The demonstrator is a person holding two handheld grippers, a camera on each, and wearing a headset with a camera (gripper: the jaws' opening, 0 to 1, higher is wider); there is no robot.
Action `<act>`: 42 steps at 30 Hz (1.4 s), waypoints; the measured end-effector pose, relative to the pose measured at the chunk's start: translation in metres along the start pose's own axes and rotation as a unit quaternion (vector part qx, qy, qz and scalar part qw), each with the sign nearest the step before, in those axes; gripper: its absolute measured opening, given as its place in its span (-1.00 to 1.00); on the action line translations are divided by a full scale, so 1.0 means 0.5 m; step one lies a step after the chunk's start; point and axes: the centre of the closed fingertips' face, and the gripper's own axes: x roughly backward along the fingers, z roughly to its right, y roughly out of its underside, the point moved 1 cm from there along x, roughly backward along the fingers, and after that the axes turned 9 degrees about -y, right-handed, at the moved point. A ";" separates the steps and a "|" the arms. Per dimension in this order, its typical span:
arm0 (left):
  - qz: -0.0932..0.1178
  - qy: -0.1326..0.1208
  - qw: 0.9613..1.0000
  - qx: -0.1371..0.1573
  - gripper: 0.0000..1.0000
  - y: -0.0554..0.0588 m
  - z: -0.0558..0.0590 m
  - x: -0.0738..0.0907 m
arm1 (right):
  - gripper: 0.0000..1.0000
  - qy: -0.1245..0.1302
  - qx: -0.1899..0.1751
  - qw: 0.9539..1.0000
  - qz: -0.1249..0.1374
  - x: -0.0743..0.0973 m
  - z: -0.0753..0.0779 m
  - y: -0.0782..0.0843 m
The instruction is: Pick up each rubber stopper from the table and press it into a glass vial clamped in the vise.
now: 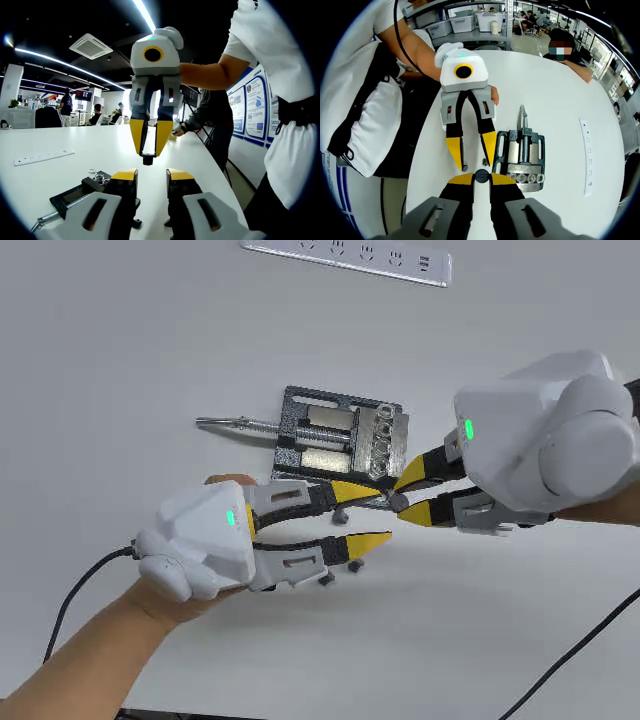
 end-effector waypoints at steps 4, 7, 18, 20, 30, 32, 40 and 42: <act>-0.008 -0.008 1.000 -0.004 -0.54 0.004 -0.016 0.008 | -0.78 0.010 -0.014 1.000 -0.006 0.001 0.020 0.009; -0.012 -0.014 1.000 -0.008 -0.53 0.004 -0.029 0.014 | -0.78 0.014 -0.021 1.000 -0.009 0.001 0.030 0.014; -0.052 -0.015 0.998 -0.018 -0.47 0.028 -0.074 0.032 | -0.78 0.031 -0.050 0.998 -0.014 -0.004 0.066 0.038; -0.058 -0.015 0.998 -0.020 -0.46 0.031 -0.085 0.031 | -0.78 0.033 -0.054 0.998 -0.014 -0.006 0.072 0.042; -0.079 0.002 0.996 -0.040 -0.29 0.025 -0.134 0.010 | -0.78 0.043 -0.075 0.996 -0.013 -0.007 0.111 0.057; -0.079 0.007 0.996 -0.045 -0.29 0.020 -0.143 0.004 | -0.78 0.046 -0.078 0.996 -0.015 -0.005 0.122 0.060; -0.081 0.025 0.995 -0.057 -0.24 0.014 -0.165 -0.015 | -0.78 0.053 -0.085 0.995 -0.018 0.005 0.157 0.063; -0.082 0.028 0.995 -0.056 -0.24 0.017 -0.169 -0.019 | -0.78 0.052 -0.084 0.995 -0.022 0.004 0.163 0.064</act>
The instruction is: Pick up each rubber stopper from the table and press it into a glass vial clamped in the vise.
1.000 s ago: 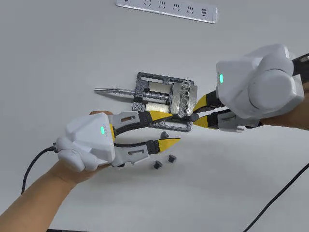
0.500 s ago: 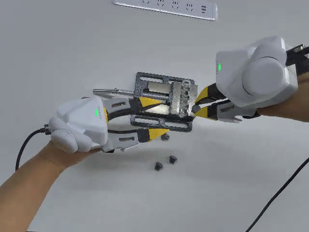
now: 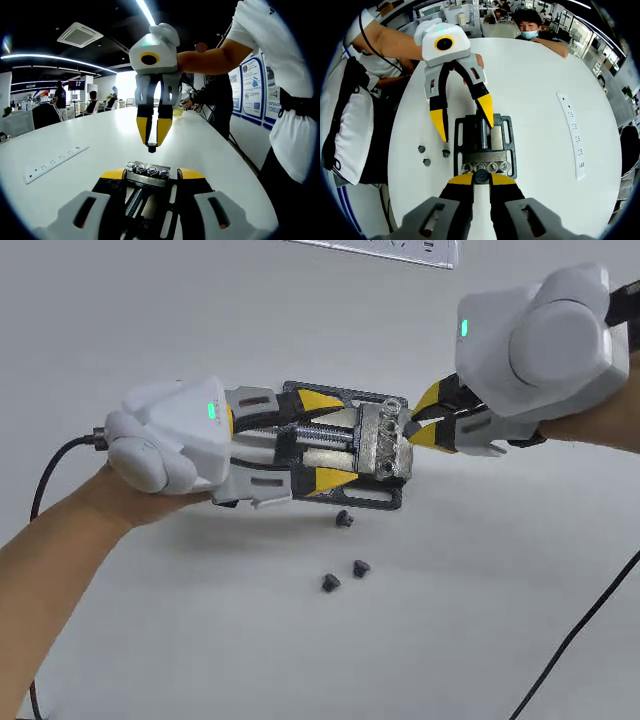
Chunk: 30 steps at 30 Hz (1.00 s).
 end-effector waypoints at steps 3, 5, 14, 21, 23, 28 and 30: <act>-0.001 0.003 1.000 0.002 -0.21 0.004 -0.004 -0.004 | -0.78 -0.001 -0.001 1.000 -0.004 -0.003 0.010 0.002; -0.002 0.005 1.000 0.004 -0.20 0.009 -0.007 -0.005 | -0.78 0.000 -0.003 1.000 -0.005 -0.004 0.018 0.004; -0.008 0.008 1.000 0.009 -0.12 0.030 -0.020 -0.005 | -0.79 0.001 -0.010 1.000 -0.007 -0.021 0.052 0.008; -0.007 0.008 1.000 0.013 -0.12 0.036 -0.027 -0.003 | -0.79 -0.002 -0.011 1.000 -0.017 -0.032 0.069 0.006; -0.007 0.008 1.000 0.012 -0.12 0.038 -0.028 -0.003 | -0.79 -0.003 -0.011 1.000 -0.020 -0.035 0.075 0.007; -0.006 0.008 1.000 0.014 -0.13 0.040 -0.030 -0.002 | -0.79 -0.005 -0.010 1.000 -0.026 -0.037 0.084 0.006; -0.004 0.010 1.000 0.015 -0.13 0.040 -0.029 -0.001 | -0.79 -0.006 -0.008 1.000 -0.029 -0.040 0.084 0.007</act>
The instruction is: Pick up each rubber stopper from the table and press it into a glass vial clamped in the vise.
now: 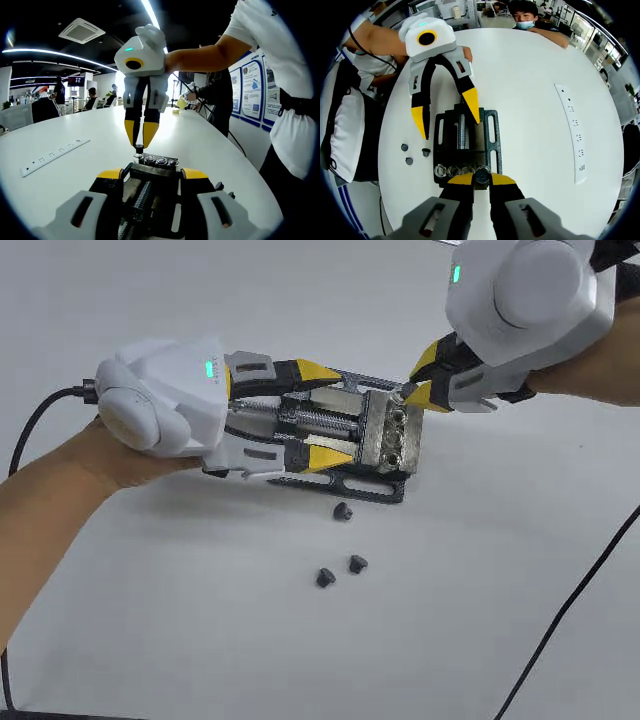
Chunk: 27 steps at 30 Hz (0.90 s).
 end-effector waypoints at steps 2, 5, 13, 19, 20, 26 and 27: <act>-0.001 0.000 1.000 -0.002 -0.13 0.001 0.000 0.000 | -0.79 0.000 0.002 1.000 -0.003 -0.003 0.004 -0.002; -0.001 0.000 1.000 -0.001 -0.13 0.002 0.000 0.001 | -0.79 -0.001 0.003 1.000 -0.004 -0.002 0.003 -0.004; 0.002 0.001 1.000 -0.001 -0.14 -0.001 0.002 0.001 | -0.79 -0.001 0.006 1.000 -0.009 -0.010 0.005 -0.003; 0.004 0.000 1.000 0.001 -0.15 -0.003 0.002 0.000 | -0.79 0.000 0.009 1.000 -0.010 -0.011 0.004 -0.003; 0.004 0.000 1.000 0.000 -0.15 -0.003 0.002 0.000 | -0.79 0.000 0.009 1.000 -0.010 -0.011 0.004 -0.003; 0.004 0.000 1.000 0.001 -0.16 -0.002 0.002 0.003 | -0.79 -0.001 0.010 1.000 -0.012 -0.013 0.004 -0.003; 0.003 -0.001 1.000 -0.001 -0.16 -0.001 0.002 0.003 | -0.79 -0.002 0.010 1.000 -0.011 -0.013 0.004 -0.003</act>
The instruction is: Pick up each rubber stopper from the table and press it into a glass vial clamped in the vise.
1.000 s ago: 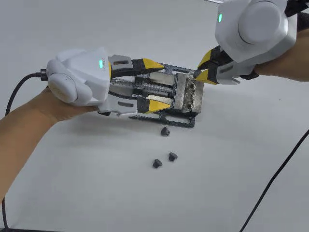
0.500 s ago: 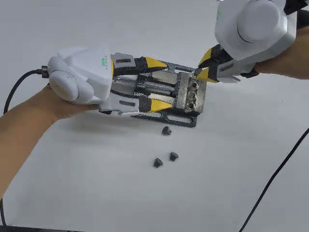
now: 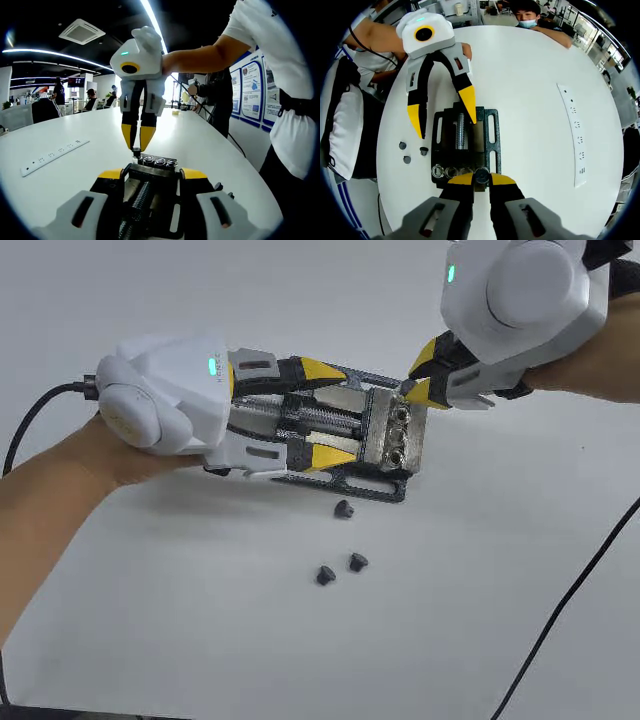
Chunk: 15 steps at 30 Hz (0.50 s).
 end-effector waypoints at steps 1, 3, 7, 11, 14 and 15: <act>0.000 0.001 1.000 0.000 -0.16 0.000 0.001 0.000 | -0.79 0.000 0.000 1.000 0.000 0.000 0.000 0.000; 0.000 0.001 1.000 0.001 -0.16 0.001 0.002 0.001 | -0.79 -0.001 0.002 1.000 -0.002 0.000 -0.001 0.001; 0.001 0.000 1.000 0.002 -0.17 0.001 0.002 0.001 | -0.79 -0.002 0.004 1.000 -0.004 -0.002 -0.002 0.001; 0.001 0.001 1.000 0.001 -0.17 0.001 0.003 0.000 | -0.79 -0.001 0.008 1.000 -0.005 -0.003 -0.001 0.001; 0.002 0.002 1.000 0.003 -0.17 0.001 0.004 0.000 | -0.79 -0.001 0.012 1.000 -0.012 -0.003 -0.001 0.003; 0.002 0.001 1.000 0.003 -0.17 0.001 0.004 0.000 | -0.79 -0.001 0.012 1.000 -0.013 -0.003 -0.001 0.002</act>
